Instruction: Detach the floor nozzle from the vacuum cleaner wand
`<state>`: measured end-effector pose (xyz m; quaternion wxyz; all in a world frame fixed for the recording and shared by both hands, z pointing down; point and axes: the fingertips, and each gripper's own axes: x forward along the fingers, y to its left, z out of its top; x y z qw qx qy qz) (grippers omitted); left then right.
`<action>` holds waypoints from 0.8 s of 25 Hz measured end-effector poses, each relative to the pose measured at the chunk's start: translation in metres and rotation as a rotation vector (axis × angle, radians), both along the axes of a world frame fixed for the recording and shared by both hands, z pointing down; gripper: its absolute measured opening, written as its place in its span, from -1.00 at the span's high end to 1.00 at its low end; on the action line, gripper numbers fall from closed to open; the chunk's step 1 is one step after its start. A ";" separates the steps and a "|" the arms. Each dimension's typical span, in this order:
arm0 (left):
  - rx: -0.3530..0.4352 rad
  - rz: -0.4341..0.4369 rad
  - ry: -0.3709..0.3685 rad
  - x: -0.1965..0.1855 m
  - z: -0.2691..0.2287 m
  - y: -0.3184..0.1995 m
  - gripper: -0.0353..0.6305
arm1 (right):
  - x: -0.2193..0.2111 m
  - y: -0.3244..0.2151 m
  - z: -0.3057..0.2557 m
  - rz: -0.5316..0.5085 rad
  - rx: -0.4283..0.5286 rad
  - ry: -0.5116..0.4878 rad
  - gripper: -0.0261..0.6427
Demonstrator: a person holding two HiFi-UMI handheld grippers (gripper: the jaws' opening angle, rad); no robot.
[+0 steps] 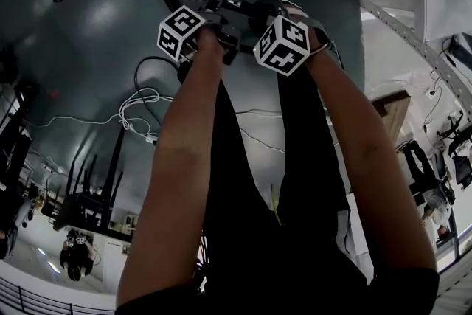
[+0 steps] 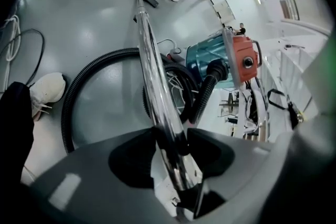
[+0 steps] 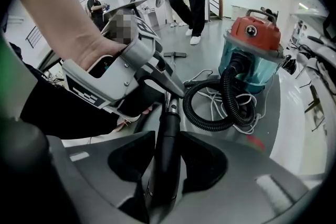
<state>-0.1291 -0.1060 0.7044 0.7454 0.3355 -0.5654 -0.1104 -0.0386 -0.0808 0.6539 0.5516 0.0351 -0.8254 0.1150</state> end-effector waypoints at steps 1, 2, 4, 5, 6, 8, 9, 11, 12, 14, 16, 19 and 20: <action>-0.001 -0.007 -0.003 0.000 0.000 0.001 0.31 | 0.000 0.001 0.002 0.007 -0.018 0.004 0.46; -0.003 -0.011 -0.004 -0.001 0.000 0.002 0.32 | -0.001 0.001 0.003 0.014 -0.037 0.008 0.45; -0.007 -0.011 -0.002 -0.001 0.000 0.003 0.33 | -0.002 0.002 0.007 0.027 -0.076 0.016 0.45; -0.010 -0.009 0.000 0.000 0.000 0.003 0.33 | -0.001 0.003 0.009 0.032 -0.094 0.018 0.45; -0.012 -0.009 0.003 0.000 0.000 0.004 0.33 | -0.001 0.004 0.010 0.038 -0.112 0.018 0.45; -0.012 -0.010 0.009 0.001 0.000 0.003 0.34 | -0.001 0.003 0.012 0.049 -0.142 0.017 0.45; -0.010 -0.011 0.013 0.001 -0.001 0.003 0.34 | -0.001 0.003 0.013 0.053 -0.154 0.016 0.45; -0.008 -0.011 0.023 0.001 0.000 0.004 0.35 | -0.002 0.004 0.015 0.061 -0.177 0.011 0.46; -0.008 -0.009 0.026 0.001 0.001 0.005 0.35 | -0.002 0.005 0.016 0.067 -0.191 0.007 0.46; -0.006 0.000 0.028 0.003 0.005 0.005 0.35 | 0.000 0.005 0.020 0.077 -0.223 0.003 0.46; -0.004 0.001 0.030 0.005 0.006 0.005 0.35 | 0.003 0.006 0.021 0.079 -0.242 0.008 0.46; 0.003 -0.005 0.033 0.007 0.004 0.006 0.36 | 0.004 0.006 0.018 0.080 -0.245 0.019 0.47; 0.006 -0.005 0.033 0.008 0.003 0.007 0.36 | 0.005 0.007 0.017 0.079 -0.242 0.022 0.47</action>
